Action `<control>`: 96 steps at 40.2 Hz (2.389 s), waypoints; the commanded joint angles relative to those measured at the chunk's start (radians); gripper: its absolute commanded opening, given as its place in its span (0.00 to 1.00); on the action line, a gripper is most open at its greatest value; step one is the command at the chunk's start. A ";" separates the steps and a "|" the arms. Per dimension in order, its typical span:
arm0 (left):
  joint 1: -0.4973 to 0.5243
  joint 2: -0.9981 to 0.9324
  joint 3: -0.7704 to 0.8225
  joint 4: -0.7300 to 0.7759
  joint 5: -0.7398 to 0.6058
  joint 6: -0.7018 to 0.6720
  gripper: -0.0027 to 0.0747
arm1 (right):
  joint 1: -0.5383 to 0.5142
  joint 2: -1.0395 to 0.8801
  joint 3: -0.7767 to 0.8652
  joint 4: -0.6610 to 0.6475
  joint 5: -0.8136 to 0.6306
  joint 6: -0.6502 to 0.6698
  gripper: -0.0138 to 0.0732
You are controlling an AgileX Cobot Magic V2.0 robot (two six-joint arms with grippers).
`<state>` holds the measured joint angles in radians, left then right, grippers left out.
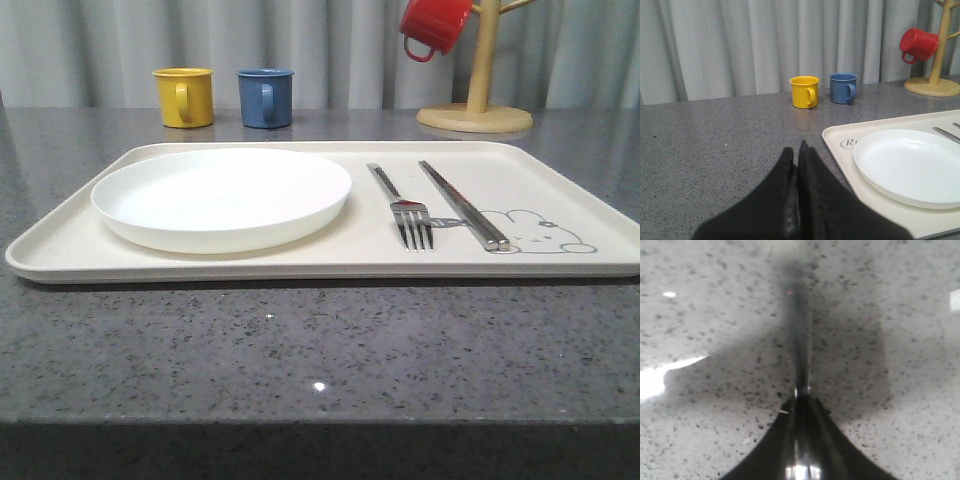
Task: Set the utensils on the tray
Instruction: 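Move the right gripper to the steel spoon and grasp it, then lower the spoon onto the tray beside the chopsticks and release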
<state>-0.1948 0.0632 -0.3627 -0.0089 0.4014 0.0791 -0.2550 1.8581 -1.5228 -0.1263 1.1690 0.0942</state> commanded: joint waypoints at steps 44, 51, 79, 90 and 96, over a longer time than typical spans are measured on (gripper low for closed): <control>-0.001 0.015 -0.027 -0.001 -0.079 -0.010 0.01 | 0.515 -0.238 -0.026 0.165 0.105 0.216 0.08; -0.001 0.015 -0.027 -0.001 -0.079 -0.010 0.01 | 0.516 -0.182 -0.026 0.165 0.104 0.229 0.08; -0.001 0.015 -0.027 -0.001 -0.079 -0.010 0.01 | 0.516 -0.099 -0.026 0.165 0.142 0.263 0.08; -0.001 0.015 -0.027 -0.001 -0.079 -0.010 0.01 | 0.516 -0.099 -0.026 0.170 0.142 0.263 0.08; -0.001 0.015 -0.027 -0.001 -0.079 -0.010 0.01 | 0.516 -0.099 -0.026 0.172 0.143 0.263 0.11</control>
<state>-0.1948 0.0632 -0.3627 -0.0089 0.4014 0.0791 0.2604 1.8032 -1.5227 0.0433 1.2294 0.3576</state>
